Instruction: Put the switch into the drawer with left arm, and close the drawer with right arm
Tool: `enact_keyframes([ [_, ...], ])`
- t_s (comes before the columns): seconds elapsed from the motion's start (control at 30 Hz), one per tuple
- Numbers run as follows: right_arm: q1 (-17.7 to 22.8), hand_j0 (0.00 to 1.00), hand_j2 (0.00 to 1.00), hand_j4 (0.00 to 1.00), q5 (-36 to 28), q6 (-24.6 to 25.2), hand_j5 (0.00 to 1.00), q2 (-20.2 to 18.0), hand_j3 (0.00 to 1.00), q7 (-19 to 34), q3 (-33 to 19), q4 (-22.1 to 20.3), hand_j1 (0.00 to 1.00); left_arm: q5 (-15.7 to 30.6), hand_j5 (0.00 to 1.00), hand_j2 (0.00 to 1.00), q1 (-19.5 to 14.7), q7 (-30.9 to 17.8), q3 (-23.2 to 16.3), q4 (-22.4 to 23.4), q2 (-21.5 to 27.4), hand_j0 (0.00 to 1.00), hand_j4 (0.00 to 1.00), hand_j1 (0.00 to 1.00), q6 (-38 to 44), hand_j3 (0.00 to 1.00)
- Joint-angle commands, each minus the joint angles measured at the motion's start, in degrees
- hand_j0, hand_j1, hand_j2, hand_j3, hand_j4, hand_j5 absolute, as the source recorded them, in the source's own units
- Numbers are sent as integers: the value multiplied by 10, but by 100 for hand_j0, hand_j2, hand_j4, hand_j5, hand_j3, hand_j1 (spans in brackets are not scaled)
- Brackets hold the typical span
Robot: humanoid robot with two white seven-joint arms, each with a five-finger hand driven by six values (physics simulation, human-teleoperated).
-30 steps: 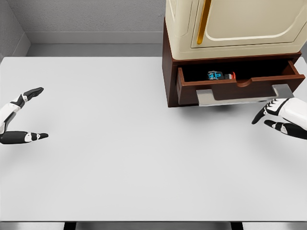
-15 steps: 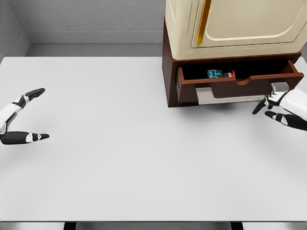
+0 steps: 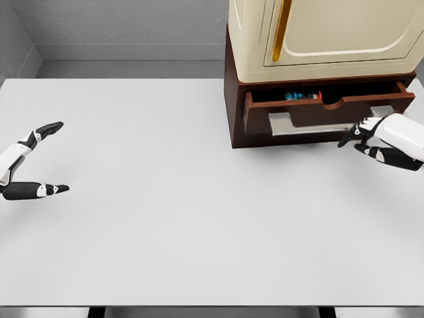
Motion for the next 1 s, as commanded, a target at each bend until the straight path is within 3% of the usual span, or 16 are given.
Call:
enact_keyframes([
  [0.0,-2,53,53,53,6,-1,53,10,53,0,14,10,53,5,100,100,0,0,0,0,1,100,100,100,1,100],
  [0.47,-77,55,55,55,13,-1,55,52,55,0,62,65,55,2,100,100,-1,0,0,0,1,100,100,100,1,100],
  [0.73,-91,55,55,55,15,-1,55,61,55,1,69,69,55,1,100,100,-2,0,-1,1,1,100,100,100,1,100],
  [0.8,-84,55,55,55,12,-1,55,33,55,0,67,64,55,1,100,100,-1,0,0,2,1,100,100,100,1,100],
  [0.87,-58,55,55,55,6,-1,55,-33,55,-1,63,67,55,1,100,100,-1,0,-1,0,1,100,100,100,1,100],
  [0.97,-32,55,55,55,4,-1,55,-69,55,-2,60,87,55,1,100,100,-1,0,-1,0,0,100,100,100,1,100],
])
